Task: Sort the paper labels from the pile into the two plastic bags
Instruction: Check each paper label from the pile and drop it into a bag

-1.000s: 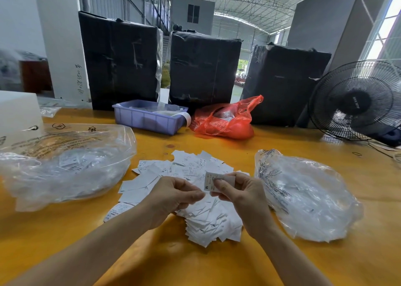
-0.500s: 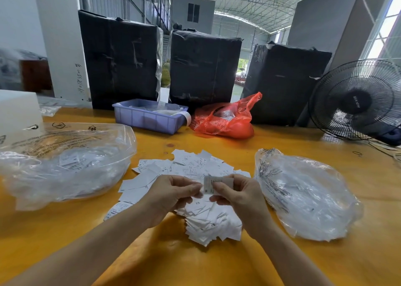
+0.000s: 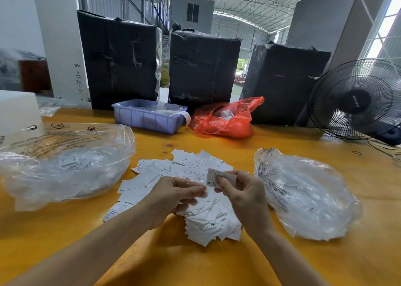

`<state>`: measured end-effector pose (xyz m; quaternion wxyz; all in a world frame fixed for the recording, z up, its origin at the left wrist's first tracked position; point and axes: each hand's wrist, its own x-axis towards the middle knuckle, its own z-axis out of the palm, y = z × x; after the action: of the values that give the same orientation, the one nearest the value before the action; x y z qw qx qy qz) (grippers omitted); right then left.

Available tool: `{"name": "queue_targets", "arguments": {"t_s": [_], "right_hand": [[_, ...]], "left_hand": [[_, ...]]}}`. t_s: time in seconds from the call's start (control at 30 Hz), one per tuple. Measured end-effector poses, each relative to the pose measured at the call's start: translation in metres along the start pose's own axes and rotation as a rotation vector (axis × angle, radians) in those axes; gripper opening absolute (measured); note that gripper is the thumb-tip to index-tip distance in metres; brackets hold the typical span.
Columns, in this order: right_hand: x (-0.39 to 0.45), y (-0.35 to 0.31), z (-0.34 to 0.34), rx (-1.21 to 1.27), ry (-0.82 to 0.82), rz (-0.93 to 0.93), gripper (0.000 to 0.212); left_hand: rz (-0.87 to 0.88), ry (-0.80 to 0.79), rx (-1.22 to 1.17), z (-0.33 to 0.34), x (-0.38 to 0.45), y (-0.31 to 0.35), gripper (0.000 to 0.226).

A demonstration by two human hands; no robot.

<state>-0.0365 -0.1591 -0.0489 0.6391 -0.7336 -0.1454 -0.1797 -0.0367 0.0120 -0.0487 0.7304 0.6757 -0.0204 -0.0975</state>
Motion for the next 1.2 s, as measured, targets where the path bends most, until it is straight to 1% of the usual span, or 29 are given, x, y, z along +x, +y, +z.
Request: {"name": "queue_targets", "arguments": {"t_s": [0.1,0.17,0.3,0.37,0.53,0.6,0.73,0.8,1.2], "right_hand": [[0.0006,-0.0002,-0.0010,0.019,-0.002,0.006,0.012],[0.0002,-0.0002,-0.0010,0.037,-0.029,0.019,0.010],[-0.0009,0.0010,0.0003,0.025,-0.084,0.047,0.008],[-0.0013,0.0005,0.0008,0.026,-0.107,0.062,0.010],[-0.0004,-0.0017,0.0004,0.094,-0.131,0.129,0.009],[-0.0006,-0.0024,0.0001,0.116,-0.124,0.135,0.010],[0.0016,-0.0036,-0.0029,0.159,-0.026,0.113,0.007],[0.0025,-0.0041,-0.0036,0.161,-0.011,0.103,0.006],[0.0000,0.0009,0.0004,0.067,-0.091,0.077,0.010]], "left_hand": [[-0.007,-0.005,0.011,-0.0003,-0.0001,-0.0002,0.023],[-0.014,0.002,0.012,-0.0007,0.0002,-0.0002,0.019],[-0.010,0.021,0.008,-0.0014,-0.0009,0.0011,0.023],[-0.002,0.026,-0.002,-0.0020,-0.0018,0.0017,0.021],[0.006,0.045,-0.026,-0.0025,-0.0012,0.0019,0.019],[0.006,0.043,-0.026,-0.0023,-0.0013,0.0016,0.019],[0.004,0.026,-0.015,-0.0002,-0.0018,0.0013,0.018],[-0.003,0.027,-0.017,0.0005,-0.0015,0.0012,0.016],[-0.002,0.036,-0.013,-0.0011,-0.0007,-0.0001,0.014]]}}
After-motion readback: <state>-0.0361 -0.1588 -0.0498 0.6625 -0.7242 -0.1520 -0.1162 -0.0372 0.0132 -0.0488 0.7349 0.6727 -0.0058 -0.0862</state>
